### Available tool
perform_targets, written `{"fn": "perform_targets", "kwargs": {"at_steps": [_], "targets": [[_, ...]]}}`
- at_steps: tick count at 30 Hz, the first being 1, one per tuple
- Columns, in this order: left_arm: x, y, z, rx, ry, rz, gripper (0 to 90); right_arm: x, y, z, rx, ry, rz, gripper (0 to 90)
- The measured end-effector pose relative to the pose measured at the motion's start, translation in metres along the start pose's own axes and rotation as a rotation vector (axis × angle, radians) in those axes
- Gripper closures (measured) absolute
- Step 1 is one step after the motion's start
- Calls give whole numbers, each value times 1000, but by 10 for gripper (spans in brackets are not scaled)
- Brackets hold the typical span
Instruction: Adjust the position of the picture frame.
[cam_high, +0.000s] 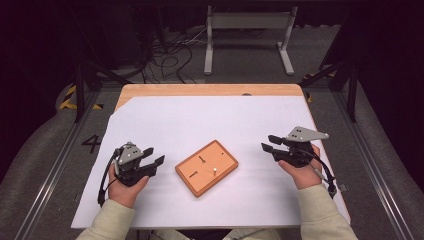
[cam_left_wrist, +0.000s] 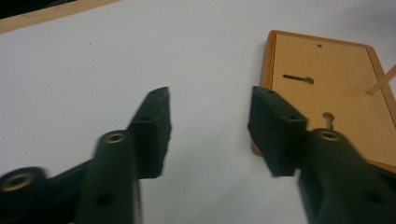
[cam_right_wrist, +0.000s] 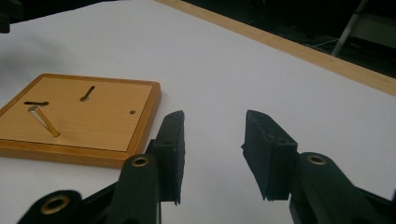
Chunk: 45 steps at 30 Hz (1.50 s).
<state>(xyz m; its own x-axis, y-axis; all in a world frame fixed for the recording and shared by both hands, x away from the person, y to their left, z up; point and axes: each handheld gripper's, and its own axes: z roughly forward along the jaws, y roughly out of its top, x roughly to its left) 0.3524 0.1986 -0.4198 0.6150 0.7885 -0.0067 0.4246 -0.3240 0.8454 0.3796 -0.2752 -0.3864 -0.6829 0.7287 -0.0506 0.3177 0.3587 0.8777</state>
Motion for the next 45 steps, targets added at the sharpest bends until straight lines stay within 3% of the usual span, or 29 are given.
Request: {"fn": "perform_targets", "kwargs": {"at_steps": [6, 8, 24, 29, 37, 45], "targets": [[2, 0, 1, 43, -66, -21, 896, -2, -2, 0, 5, -2, 13, 590], [0, 1, 3, 55, -81, -37, 898, -3, -3, 0, 9, -2, 16, 588], [-9, 2, 21, 242, -153, -39, 899, -7, -8, -2, 21, -22, 28, 577], [-12, 0, 32, 331, -197, -50, 898, -8, -9, -3, 31, -28, 33, 575], [-16, -1, 47, 426, -213, -57, 899, -8, -11, -6, 30, -37, 39, 573], [-18, 1, 53, 447, -203, -73, 899, -9, -13, -9, 32, -48, 40, 572]]}}
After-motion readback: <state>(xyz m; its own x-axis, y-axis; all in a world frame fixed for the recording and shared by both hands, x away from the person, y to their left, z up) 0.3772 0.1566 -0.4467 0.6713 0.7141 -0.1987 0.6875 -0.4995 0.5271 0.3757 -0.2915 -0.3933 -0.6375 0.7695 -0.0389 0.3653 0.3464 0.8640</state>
